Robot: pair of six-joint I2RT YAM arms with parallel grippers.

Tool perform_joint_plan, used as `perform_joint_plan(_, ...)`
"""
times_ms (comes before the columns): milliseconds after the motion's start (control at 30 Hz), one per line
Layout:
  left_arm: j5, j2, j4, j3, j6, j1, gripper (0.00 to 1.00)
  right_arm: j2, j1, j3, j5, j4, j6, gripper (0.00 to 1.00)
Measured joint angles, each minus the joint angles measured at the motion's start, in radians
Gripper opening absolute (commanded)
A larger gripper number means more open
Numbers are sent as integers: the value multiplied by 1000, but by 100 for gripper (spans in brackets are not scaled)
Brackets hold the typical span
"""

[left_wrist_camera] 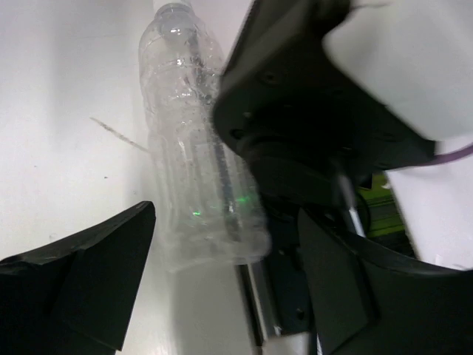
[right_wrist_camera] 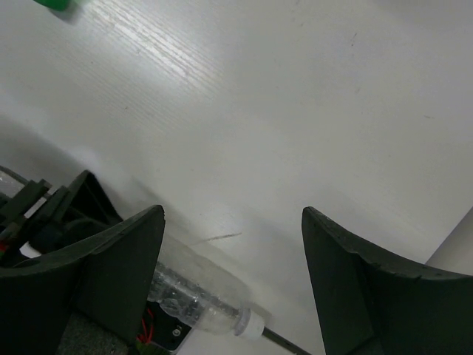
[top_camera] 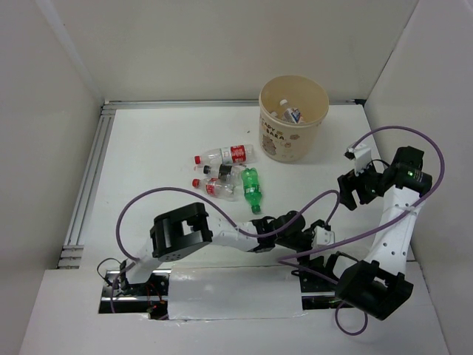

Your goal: Put the plastic bottles in the bin

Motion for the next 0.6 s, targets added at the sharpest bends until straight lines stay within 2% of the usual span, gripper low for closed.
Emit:
perform_joint_plan(300,-119,110,-1,61,0,-3,98,11,0,0,-14,-8,-18,82)
perform_joint_plan(400,-165,123,-13,70,-2,-4,92,11,0,0,-22,-9,-19,82)
perform_joint_plan(533,-239,124,-24,72,-7,-8,62,11,0,0,-32,-11,-19,82)
perform_joint_plan(567,-254,124,-25,72,-7,-10,44,11,0,0,-34,-11,-19,82)
perform_joint_plan(600,-274,124,-25,73,-5,-11,35,11,0,0,-36,-11,-19,82)
